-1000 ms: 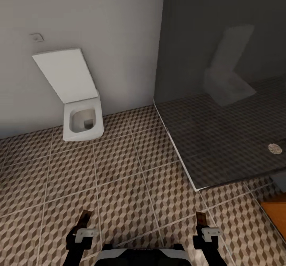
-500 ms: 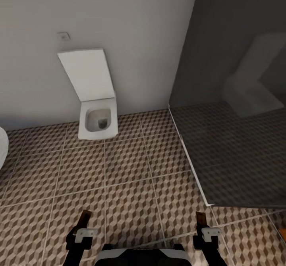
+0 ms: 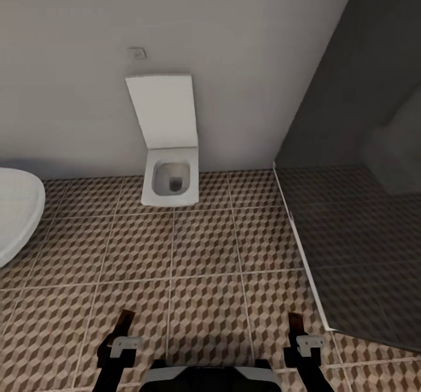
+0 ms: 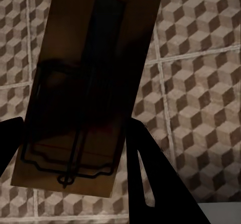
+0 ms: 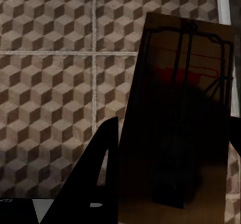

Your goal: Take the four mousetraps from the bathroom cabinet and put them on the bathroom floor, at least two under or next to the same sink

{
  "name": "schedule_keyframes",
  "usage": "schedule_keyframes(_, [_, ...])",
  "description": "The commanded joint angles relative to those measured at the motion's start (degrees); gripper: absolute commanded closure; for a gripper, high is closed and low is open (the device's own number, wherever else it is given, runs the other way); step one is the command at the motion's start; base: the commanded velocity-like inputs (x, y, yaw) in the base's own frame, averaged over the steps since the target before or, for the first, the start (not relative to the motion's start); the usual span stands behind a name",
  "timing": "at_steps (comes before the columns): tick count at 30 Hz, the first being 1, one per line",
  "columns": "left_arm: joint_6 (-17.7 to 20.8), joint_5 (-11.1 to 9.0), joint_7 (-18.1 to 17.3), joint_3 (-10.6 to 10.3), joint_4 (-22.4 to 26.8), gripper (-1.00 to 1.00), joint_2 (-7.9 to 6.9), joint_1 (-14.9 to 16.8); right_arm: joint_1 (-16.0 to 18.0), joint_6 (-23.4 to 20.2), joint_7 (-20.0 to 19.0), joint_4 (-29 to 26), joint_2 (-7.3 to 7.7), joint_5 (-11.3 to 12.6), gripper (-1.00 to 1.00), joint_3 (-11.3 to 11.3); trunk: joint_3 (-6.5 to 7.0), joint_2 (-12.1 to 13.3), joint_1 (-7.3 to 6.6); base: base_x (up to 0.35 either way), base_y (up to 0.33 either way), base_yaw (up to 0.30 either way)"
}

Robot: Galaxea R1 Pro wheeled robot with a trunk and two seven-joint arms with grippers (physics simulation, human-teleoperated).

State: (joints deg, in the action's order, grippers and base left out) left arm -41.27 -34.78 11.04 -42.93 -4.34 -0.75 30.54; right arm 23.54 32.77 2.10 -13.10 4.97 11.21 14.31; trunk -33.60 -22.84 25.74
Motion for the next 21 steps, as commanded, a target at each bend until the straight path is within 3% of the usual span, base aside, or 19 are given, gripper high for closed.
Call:
schedule_keyframes(1, [-0.1, 0.3, 0.4, -0.4, -0.1, 1.00, 0.04, 0.1, 0.0, 0.2, -0.1, 0.0, 0.04, 0.6, 1.00, 0.5, -0.06, -0.1, 0.05, 0.173, 0.126, 0.243])
schedule_keyframes(14, [-0.1, 0.3, 0.4, -0.4, -0.1, 1.00, 0.04, 0.1, 0.0, 0.2, -0.1, 0.0, 0.04, 0.6, 1.00, 0.5, -0.06, -0.1, 0.05, 0.228, 0.068, 0.242])
schedule_keyframes(21, [-0.1, 0.3, 0.4, -0.4, -0.1, 1.00, 0.04, 0.1, 0.0, 0.2, -0.1, 0.0, 0.04, 0.6, 1.00, 0.5, -0.06, -0.1, 0.05, 0.270, 0.001, 0.072])
